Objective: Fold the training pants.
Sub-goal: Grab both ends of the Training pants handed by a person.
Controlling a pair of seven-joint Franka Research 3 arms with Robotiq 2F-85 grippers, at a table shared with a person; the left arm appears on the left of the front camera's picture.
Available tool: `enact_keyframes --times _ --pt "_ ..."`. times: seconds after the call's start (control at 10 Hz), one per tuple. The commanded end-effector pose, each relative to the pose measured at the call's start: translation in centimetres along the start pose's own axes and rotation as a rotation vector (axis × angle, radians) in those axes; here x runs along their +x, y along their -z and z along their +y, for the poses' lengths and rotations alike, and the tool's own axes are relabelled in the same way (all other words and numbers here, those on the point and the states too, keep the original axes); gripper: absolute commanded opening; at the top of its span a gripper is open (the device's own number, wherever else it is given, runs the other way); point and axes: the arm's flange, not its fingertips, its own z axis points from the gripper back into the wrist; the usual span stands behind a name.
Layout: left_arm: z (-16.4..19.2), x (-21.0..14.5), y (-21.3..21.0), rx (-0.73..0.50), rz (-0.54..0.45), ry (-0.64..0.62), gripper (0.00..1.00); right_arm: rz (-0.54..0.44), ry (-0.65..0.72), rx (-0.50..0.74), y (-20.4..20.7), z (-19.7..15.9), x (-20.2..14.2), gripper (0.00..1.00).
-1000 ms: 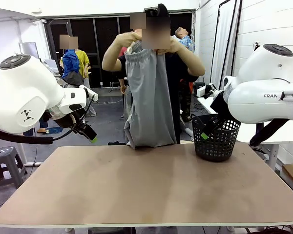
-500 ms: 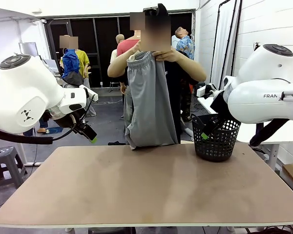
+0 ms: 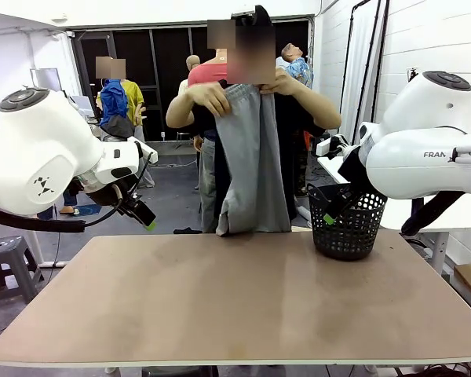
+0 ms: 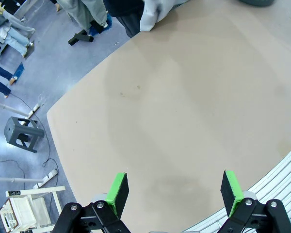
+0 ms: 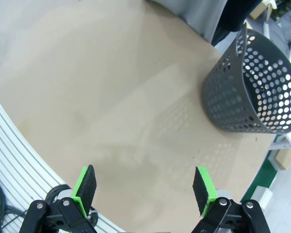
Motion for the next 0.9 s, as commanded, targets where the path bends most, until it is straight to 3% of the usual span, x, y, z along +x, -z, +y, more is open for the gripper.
enact_keyframes --times 0.0,0.8 --pt "-0.02 -0.2 0.1 0.003 -0.004 0.0 1.0 -0.004 -0.002 0.0 0.17 0.04 -0.09 1.0" --pt "-0.02 -0.2 0.1 0.003 -0.004 0.0 1.0 -0.004 -0.002 0.0 0.17 0.04 -0.09 1.0"
